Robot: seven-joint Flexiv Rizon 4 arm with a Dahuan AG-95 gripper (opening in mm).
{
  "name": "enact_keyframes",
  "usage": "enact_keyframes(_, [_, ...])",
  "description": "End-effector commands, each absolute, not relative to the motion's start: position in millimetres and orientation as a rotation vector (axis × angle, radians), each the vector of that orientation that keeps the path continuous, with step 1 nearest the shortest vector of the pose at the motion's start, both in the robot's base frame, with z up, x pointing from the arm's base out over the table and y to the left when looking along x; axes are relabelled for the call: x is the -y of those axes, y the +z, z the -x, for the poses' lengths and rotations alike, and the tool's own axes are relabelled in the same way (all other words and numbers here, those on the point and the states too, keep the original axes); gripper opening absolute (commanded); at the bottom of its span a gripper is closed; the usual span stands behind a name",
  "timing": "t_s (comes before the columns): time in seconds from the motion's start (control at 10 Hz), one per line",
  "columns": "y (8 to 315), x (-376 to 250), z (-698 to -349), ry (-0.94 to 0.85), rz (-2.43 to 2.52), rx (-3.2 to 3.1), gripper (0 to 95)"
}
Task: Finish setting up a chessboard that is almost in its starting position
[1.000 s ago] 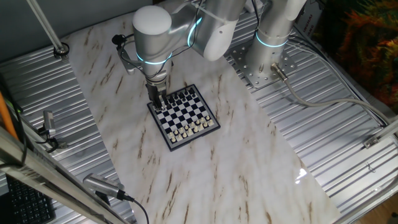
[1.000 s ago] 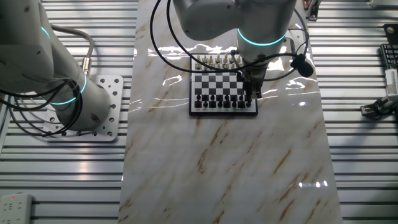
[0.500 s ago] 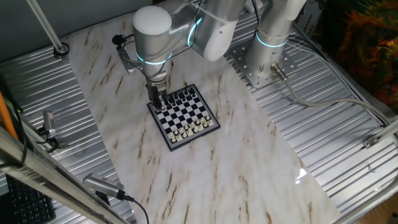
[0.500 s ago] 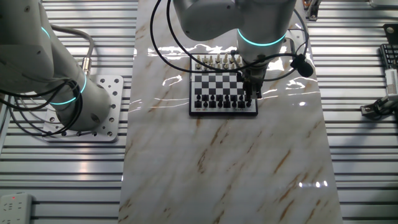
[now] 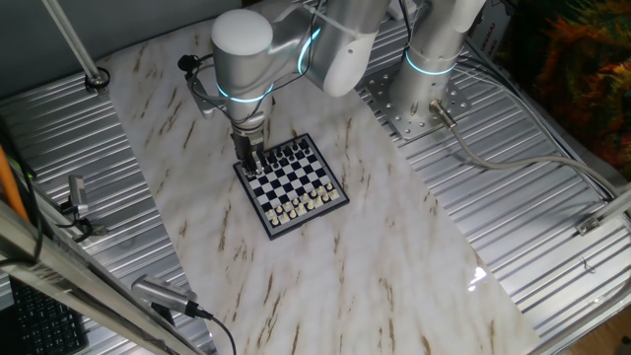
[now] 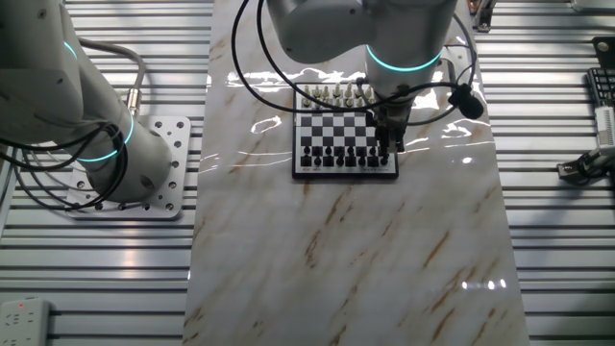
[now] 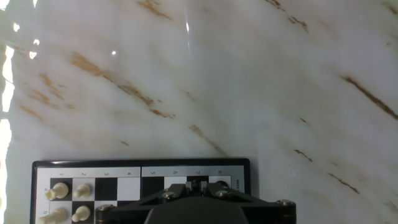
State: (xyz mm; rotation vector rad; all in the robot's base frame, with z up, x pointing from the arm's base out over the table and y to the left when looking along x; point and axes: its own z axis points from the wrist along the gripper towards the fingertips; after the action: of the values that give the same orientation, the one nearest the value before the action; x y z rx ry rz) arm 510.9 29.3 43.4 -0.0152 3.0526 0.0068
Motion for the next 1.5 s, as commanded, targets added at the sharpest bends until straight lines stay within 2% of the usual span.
enact_keyframes(0.1, [43.2,-28.8,-511.0,0.006,0.015,-3.05,0.0])
enact_keyframes(1.5, [42.4,-28.7,-511.0,0.006,0.029,-3.043,0.0])
